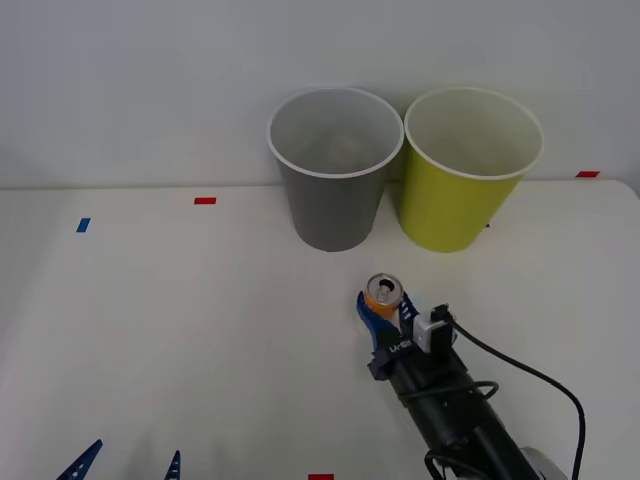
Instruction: Put cans in the gray bin and PET bottles in the light green bin.
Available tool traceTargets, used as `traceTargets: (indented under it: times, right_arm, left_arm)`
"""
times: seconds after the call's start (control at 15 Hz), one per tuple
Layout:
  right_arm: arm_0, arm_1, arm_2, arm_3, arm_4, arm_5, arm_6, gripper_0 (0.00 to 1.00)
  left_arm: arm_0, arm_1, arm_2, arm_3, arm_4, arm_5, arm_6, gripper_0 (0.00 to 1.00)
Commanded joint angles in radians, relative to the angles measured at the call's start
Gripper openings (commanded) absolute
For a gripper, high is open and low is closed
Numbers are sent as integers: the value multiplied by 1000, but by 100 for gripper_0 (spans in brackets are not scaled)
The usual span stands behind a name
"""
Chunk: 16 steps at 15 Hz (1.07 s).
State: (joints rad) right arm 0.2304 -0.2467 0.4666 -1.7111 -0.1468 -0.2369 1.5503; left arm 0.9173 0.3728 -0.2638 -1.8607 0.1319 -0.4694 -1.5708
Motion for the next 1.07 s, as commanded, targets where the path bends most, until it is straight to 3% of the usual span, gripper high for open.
traceTargets:
  times: [0.07,0.2,0.47,0.67,0.8,0.93,1.07]
  right_arm:
    - [18,-9,-29,-197,0,321,-4,9]
    - [21,-14,-54,-326,-10,511,-13,9]
    - [10,-9,-92,-475,-39,749,-33,8]
    - [-54,-6,-134,-617,-69,1025,-52,7]
    - [-112,1,-183,-688,-165,1191,-61,7]
    - [-178,10,-261,-693,-341,1277,-53,7]
    - [-263,-8,-312,-696,-433,1332,-29,7]
  left_arm:
    - [0,0,0,0,0,0,0,100]
    - [0,0,0,0,0,0,0,100]
    - [0,0,0,0,0,0,0,100]
    - [0,0,0,0,0,0,0,100]
    - [0,0,0,0,0,0,0,100]
    - [0,0,0,0,0,0,0,100]
    - [0,0,0,0,0,0,0,100]
